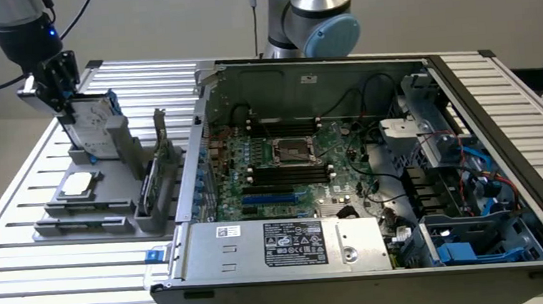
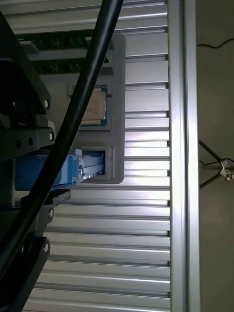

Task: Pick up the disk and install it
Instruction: 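Pick up the disk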

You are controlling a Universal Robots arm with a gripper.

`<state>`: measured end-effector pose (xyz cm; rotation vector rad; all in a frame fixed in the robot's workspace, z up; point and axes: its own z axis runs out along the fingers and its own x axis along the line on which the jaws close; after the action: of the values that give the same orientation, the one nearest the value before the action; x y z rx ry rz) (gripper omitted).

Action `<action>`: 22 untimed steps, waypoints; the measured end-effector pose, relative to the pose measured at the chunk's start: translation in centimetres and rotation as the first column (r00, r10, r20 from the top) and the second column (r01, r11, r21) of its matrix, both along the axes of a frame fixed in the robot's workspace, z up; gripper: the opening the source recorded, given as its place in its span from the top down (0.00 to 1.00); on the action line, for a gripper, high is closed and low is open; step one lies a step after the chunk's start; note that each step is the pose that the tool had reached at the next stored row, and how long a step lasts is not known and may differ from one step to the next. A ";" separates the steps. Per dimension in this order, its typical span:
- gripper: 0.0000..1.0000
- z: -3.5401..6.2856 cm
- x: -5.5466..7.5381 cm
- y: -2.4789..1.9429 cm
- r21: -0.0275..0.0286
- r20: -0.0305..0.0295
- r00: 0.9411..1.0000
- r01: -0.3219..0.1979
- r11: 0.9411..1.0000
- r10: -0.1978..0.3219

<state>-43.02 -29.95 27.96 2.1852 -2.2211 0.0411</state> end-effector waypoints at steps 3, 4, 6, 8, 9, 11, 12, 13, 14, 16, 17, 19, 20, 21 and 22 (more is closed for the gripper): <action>0.65 0.00 0.0 0.00 0.000 0.000 1.000 0.003 1.000 -0.003; 0.65 0.00 0.0 0.00 0.000 0.000 1.000 0.004 1.000 -0.004; 0.65 0.00 0.0 0.00 0.000 0.000 1.000 0.006 1.000 -0.006; 0.67 0.00 0.0 0.00 0.000 0.000 1.000 0.007 1.000 -0.007; 0.67 0.00 0.0 0.00 0.000 0.000 1.000 0.008 1.000 -0.008; 0.68 0.00 0.0 0.00 0.000 0.000 1.000 0.009 1.000 -0.009; 0.68 0.00 0.0 0.00 0.000 0.000 1.000 0.010 1.000 -0.010; 0.68 -0.01 0.0 0.00 0.000 0.000 1.000 0.011 1.000 -0.011; 0.68 -0.01 0.0 0.00 0.000 0.000 1.000 0.012 1.000 -0.012; 0.68 -0.01 0.0 0.00 0.000 0.000 1.000 0.013 1.000 -0.013; 0.68 0.00 0.0 0.00 0.000 0.000 1.000 0.014 1.000 -0.014; 0.68 0.00 0.0 0.00 0.000 0.000 1.000 0.015 1.000 -0.015; 0.68 0.00 0.0 -0.01 0.000 0.000 1.000 0.015 1.000 -0.015; 0.68 0.00 0.0 -0.01 0.000 0.000 1.000 0.015 1.000 -0.015; 0.68 0.00 0.0 -0.01 0.000 0.000 1.000 0.015 1.000 -0.015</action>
<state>-43.03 -29.96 27.96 2.1684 -2.2373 0.0408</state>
